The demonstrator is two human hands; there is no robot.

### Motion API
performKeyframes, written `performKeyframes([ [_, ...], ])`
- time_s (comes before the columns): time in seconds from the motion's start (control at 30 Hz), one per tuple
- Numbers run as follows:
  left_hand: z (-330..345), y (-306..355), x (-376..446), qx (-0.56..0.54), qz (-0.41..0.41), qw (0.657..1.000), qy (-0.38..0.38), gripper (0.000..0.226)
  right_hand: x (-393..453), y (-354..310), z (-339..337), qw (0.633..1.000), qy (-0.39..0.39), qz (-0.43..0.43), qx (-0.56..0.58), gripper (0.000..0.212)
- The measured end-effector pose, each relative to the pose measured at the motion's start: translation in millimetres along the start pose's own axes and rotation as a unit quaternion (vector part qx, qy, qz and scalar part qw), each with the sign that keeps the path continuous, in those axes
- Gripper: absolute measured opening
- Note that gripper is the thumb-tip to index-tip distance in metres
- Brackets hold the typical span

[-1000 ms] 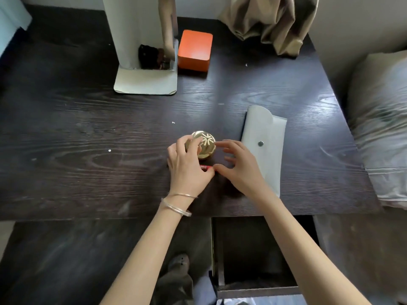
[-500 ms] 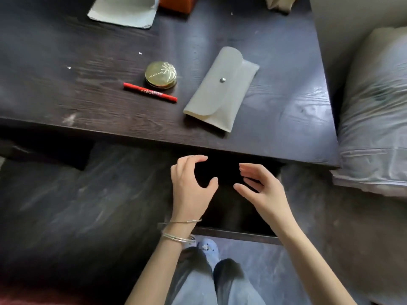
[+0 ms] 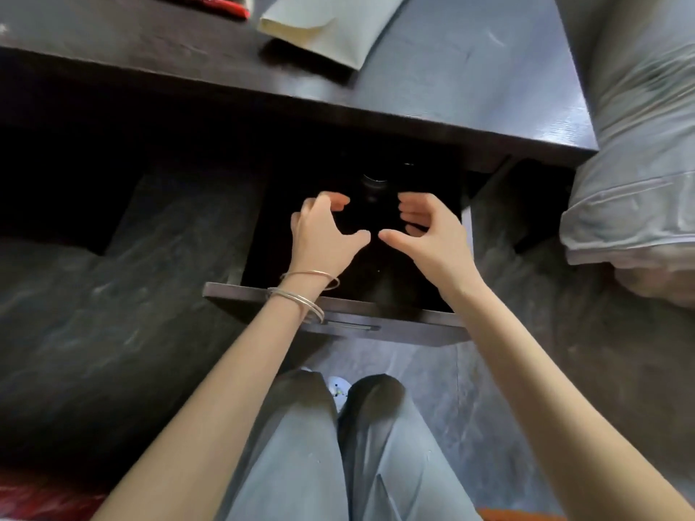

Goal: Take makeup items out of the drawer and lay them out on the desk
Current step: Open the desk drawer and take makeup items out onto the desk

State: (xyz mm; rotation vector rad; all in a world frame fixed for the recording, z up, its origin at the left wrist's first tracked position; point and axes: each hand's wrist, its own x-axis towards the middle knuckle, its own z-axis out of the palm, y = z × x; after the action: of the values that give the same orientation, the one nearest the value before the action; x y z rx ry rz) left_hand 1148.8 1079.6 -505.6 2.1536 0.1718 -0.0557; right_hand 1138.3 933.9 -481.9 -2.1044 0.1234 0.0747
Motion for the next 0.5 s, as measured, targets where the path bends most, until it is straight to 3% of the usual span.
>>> performKeyframes([
  [0.13, 14, -9, 13, 0.013, -0.004, 0.999, -0.04, 0.057, 14, 18, 9, 1.0, -0.005, 0.012, -0.007, 0.06],
  [0.37, 35, -9, 71, 0.03, -0.09, 0.987, -0.13, 0.075, 64, 34, 25, 0.997, -0.005, 0.073, -0.002, 0.069],
  [0.5, 46, -9, 97, 0.02, -0.066, 0.985, -0.155, 0.077, 92, 47, 32, 0.995, -0.017, 0.098, 0.005, 0.077],
])
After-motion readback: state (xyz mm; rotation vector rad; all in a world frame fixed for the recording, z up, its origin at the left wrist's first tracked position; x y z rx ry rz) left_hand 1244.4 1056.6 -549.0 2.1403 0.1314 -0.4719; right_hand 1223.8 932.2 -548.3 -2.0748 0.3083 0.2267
